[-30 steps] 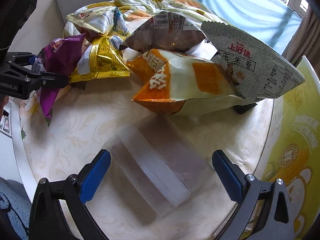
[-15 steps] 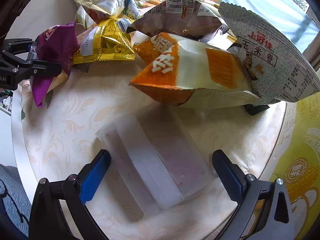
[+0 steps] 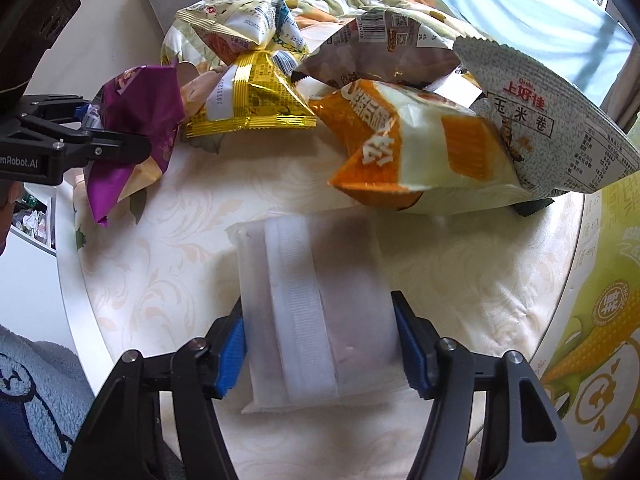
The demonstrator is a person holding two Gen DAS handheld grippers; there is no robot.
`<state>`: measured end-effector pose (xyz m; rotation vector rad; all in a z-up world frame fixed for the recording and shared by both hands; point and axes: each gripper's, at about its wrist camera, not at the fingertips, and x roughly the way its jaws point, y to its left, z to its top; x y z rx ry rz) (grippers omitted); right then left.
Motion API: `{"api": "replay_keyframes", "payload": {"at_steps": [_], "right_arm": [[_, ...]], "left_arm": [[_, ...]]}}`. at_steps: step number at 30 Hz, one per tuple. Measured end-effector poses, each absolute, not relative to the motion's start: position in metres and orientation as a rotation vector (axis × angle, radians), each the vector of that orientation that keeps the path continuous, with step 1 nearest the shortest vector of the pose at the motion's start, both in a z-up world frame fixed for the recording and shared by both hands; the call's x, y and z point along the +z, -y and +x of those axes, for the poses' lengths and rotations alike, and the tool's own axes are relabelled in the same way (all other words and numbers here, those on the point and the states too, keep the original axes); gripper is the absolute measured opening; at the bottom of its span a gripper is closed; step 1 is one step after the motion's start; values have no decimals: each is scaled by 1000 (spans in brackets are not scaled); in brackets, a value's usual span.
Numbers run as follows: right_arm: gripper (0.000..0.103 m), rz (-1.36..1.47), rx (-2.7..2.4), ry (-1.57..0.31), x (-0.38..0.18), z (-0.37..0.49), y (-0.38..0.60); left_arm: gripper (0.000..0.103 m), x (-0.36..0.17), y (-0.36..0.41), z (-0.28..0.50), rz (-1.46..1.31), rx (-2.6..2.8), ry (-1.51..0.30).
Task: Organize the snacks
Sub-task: 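Grasp the purple bag with the left tool while the right tool grasps the clear plastic packet, then carry the purple bag and clear packet over the box and open both tools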
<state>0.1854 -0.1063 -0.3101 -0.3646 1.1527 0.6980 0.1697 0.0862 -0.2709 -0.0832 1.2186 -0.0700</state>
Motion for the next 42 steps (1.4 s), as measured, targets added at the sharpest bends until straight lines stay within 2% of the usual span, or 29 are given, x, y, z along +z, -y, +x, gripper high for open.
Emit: {"api": "replay_keyframes", "payload": {"at_steps": [12, 24, 35, 42], "right_arm": [[60, -280, 650, -1121, -276, 146, 93], [60, -79, 462, -1013, -190, 120, 133], [60, 39, 238, -852, -115, 138, 242], [60, 60, 146, -811, -92, 162, 339]], "left_arm": [[70, -238, -96, 152, -93, -143, -1167], [70, -155, -70, 148, -47, -290, -1017], [70, -82, 50, 193, -41, -375, -871], [70, -76, 173, 237, -23, -424, -855]]}}
